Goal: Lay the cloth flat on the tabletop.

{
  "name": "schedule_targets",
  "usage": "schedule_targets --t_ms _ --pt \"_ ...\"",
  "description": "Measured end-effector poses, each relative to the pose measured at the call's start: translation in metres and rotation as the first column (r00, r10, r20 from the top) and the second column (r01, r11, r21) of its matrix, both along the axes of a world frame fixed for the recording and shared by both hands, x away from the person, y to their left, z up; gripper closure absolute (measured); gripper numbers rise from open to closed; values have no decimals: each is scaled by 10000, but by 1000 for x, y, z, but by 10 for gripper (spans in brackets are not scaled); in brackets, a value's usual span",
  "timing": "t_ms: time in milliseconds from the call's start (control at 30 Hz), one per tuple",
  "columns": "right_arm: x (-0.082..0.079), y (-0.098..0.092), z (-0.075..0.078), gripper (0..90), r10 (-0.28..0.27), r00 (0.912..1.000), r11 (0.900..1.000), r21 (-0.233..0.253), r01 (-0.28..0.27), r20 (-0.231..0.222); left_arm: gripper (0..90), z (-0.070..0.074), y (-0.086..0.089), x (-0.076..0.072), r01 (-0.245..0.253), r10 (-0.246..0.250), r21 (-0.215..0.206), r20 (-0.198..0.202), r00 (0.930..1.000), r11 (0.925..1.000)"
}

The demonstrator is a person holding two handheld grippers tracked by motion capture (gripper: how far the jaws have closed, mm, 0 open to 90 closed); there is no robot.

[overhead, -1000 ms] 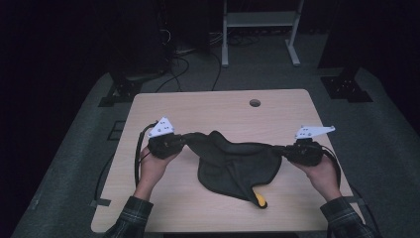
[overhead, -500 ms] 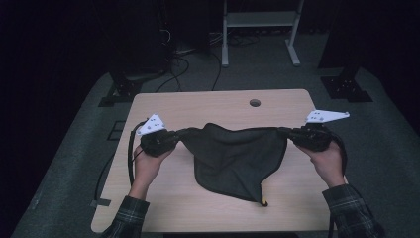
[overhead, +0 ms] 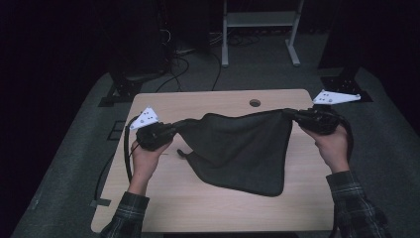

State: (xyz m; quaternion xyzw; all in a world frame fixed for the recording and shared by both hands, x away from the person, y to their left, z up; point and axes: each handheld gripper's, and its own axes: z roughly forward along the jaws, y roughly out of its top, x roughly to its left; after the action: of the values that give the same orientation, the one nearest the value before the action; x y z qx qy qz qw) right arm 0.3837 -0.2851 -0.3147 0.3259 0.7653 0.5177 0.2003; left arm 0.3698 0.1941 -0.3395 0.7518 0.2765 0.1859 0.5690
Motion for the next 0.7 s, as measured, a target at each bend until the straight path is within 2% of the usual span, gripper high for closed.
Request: schedule_targets --t_ms 233,333,433,500,600,700 --pt "11 -1 -6 860 -159 9996 9998 70 160 -213 860 -4 -4 10 -145 145 -47 -91 9999 9999" --pt "21 -1 -11 860 -287 9992 9996 -20 287 -290 860 -6 -6 21 -229 229 -104 -80 9997 9997" --pt "36 -3 -18 860 -407 9979 9988 237 420 -513 861 -9 -7 37 -291 284 -349 -198 9994 9990" --pt "46 -3 -19 859 -559 9965 9983 101 567 -621 861 -8 -9 47 -383 377 -288 -228 9990 9988" --pt "63 -3 -16 860 -801 9948 9968 34 804 -626 862 -1 -10 64 -569 564 -274 -172 9983 9980" --pt "72 -2 0 860 -1004 9944 9949 99 1008 -335 862 19 -10 74 -651 660 -362 250 9975 9972"
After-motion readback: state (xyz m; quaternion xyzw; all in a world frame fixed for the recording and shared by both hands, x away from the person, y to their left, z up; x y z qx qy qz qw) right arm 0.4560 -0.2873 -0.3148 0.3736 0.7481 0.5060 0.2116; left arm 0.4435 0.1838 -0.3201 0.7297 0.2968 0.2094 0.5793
